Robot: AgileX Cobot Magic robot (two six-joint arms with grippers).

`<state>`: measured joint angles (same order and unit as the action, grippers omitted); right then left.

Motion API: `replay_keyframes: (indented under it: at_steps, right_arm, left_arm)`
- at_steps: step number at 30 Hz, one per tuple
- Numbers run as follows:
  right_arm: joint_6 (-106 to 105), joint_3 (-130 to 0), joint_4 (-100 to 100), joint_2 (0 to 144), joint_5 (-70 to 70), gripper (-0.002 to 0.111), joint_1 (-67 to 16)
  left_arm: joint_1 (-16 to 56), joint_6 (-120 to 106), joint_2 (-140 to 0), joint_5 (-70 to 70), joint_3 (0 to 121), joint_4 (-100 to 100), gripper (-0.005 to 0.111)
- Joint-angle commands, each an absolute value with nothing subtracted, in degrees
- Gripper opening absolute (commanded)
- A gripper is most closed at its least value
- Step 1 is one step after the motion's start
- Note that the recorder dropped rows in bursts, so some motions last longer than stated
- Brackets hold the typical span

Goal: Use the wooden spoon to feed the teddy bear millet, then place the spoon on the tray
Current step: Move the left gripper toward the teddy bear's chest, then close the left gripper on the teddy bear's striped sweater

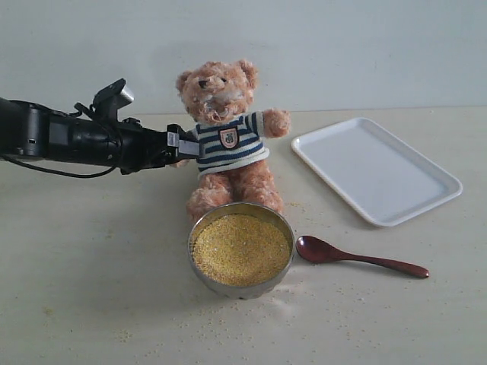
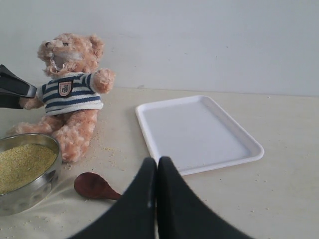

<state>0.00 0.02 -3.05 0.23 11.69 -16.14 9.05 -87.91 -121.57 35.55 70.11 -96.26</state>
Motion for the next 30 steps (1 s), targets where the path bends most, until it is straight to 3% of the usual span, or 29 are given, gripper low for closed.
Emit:
replay_keyframes:
  at_steps: [1, 23, 30]
  right_arm:
    - [0.00, 0.00, -2.72, 0.00, 11.22, 0.000, -15.93]
    - [0.00, 0.00, -2.50, 0.00, 11.21, 0.000, -15.93]
    - [0.00, 0.00, -2.50, 0.00, 11.21, 0.000, -15.93]
  left_arm:
    - [9.31, -89.54, -123.26, 37.40, 70.00, -98.51, 0.093]
    - [9.39, -88.39, -126.58, 41.83, 74.01, -99.95, 0.093]
    - [9.39, -86.54, -126.64, 42.47, 74.01, -99.95, 0.104]
